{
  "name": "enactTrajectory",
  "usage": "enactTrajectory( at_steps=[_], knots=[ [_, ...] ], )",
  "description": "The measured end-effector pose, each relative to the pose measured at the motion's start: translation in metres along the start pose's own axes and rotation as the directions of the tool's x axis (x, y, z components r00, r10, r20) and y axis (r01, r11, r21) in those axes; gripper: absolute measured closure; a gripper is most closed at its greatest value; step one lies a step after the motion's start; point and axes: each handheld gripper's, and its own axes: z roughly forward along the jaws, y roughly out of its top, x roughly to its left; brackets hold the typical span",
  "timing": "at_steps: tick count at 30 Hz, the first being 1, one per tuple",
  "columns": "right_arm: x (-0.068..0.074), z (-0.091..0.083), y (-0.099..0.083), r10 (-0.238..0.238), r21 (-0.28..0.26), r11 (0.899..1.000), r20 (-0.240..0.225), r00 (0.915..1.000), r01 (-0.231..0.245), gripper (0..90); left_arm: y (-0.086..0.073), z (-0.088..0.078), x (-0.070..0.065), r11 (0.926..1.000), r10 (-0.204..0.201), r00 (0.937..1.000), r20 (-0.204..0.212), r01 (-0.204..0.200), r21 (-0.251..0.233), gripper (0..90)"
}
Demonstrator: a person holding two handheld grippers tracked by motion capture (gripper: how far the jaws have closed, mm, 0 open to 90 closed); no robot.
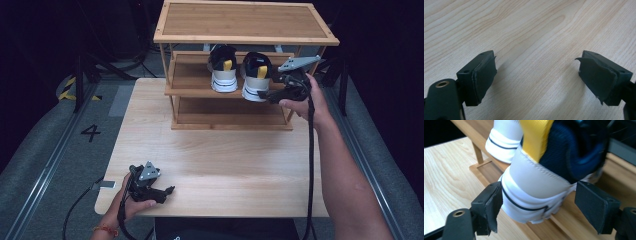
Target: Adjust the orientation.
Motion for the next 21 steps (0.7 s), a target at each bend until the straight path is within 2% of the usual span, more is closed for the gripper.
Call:
enactTrajectory(
  at_steps=[2,5,10,15,17,21],
  knots=[
    [0.000,0.007,-0.001,0.000,0.021,1.000,0.014,0.9999,0.000,20.4,0.000,0.000,0.000,1.0000,0.002,1.0000,0.000,-0.002,-0.002,14.9],
    [-0.004,0.015,-0.003,0.043,0.025,0.999,-0.020,0.9989,-0.042,14.8,0.000,0.000,0.000,1.0000,0.000,1.0000,-0.001,0.000,-0.001,14.9],
    [-0.010,0.023,-0.003,0.050,0.008,0.999,-0.024,0.9985,-0.050,20.4,0.000,0.000,0.000,1.0000,0.001,1.0000,0.000,-0.001,-0.001,14.9],
    [-0.013,0.032,0.004,0.022,0.031,0.999,0.002,0.9998,-0.022,20.6,0.000,0.000,0.000,1.0000,0.000,1.0000,0.000,0.000,-0.001,14.9],
    [-0.015,0.036,0.008,0.026,0.042,0.999,0.012,0.9996,-0.026,20.7,0.000,0.000,0.000,1.0000,0.002,1.0000,-0.001,-0.002,-0.001,14.9],
    [-0.016,0.041,0.010,0.006,0.043,0.999,0.022,0.9997,-0.007,20.7,0.000,0.000,0.000,1.0000,-0.001,1.0000,-0.001,0.001,-0.002,14.9]
  ],
)
